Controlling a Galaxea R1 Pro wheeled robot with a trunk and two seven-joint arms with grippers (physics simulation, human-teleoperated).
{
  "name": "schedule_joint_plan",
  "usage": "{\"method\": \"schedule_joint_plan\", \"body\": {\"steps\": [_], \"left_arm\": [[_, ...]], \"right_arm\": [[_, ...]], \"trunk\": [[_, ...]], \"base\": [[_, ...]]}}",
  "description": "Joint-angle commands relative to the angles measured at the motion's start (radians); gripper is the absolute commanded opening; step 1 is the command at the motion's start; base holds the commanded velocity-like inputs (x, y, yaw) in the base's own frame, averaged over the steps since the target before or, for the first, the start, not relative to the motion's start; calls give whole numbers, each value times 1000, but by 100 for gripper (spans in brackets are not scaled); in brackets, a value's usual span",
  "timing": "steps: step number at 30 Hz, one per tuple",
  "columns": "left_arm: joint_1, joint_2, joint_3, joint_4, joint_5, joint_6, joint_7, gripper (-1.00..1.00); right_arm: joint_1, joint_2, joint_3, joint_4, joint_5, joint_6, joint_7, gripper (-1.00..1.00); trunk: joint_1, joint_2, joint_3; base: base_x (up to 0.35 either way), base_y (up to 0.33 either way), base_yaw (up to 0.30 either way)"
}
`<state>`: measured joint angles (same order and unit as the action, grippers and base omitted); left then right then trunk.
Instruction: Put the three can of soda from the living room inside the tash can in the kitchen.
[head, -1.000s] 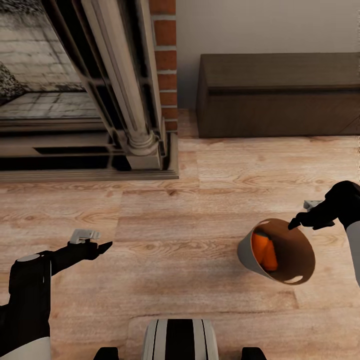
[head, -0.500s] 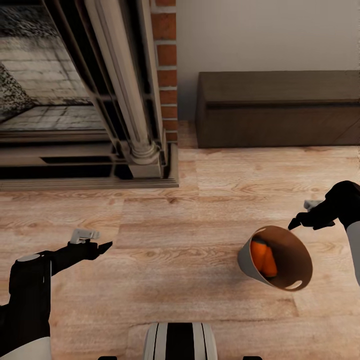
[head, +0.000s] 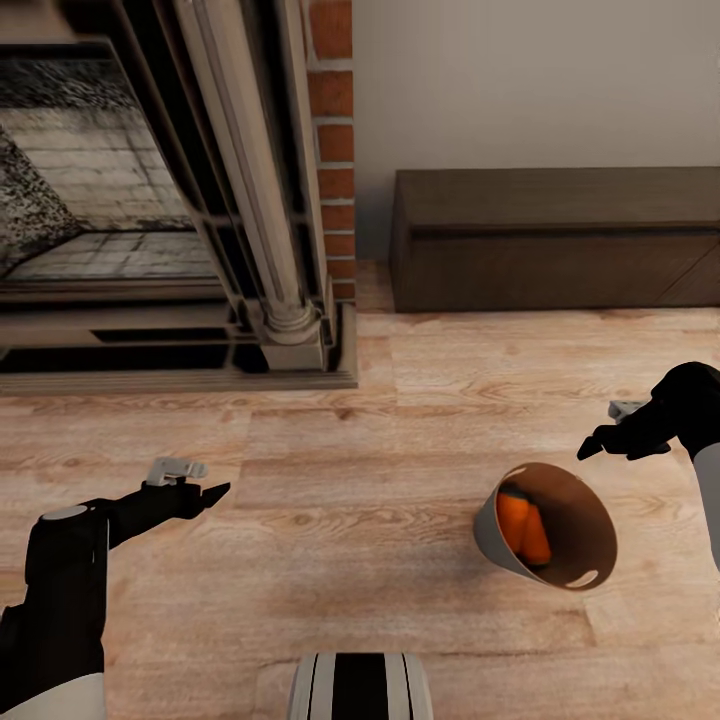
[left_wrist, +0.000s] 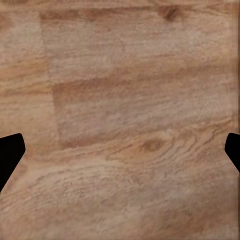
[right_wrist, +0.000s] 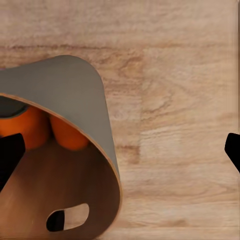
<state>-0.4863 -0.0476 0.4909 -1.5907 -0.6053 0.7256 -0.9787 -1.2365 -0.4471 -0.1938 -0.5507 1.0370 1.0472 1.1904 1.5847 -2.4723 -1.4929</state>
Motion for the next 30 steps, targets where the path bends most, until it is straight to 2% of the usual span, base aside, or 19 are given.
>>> {"method": "schedule_joint_plan", "body": {"steps": [1, 24, 30], "left_arm": [[0, 0, -1, 0, 0, 0, 0, 100], [0, 0, -5, 3, -3, 1, 0, 100], [0, 0, -5, 3, -4, 1, 0, 100]], "right_arm": [[0, 0, 0, 0, 0, 0, 0, 100], [0, -1, 0, -24, 1, 0, 1, 100], [2, -19, 0, -43, 0, 0, 3, 100]], "trunk": [[-4, 7, 3], [-92, 168, 75], [-115, 210, 94]], "base": [[0, 0, 0], [0, 0, 0], [0, 0, 0]]}}
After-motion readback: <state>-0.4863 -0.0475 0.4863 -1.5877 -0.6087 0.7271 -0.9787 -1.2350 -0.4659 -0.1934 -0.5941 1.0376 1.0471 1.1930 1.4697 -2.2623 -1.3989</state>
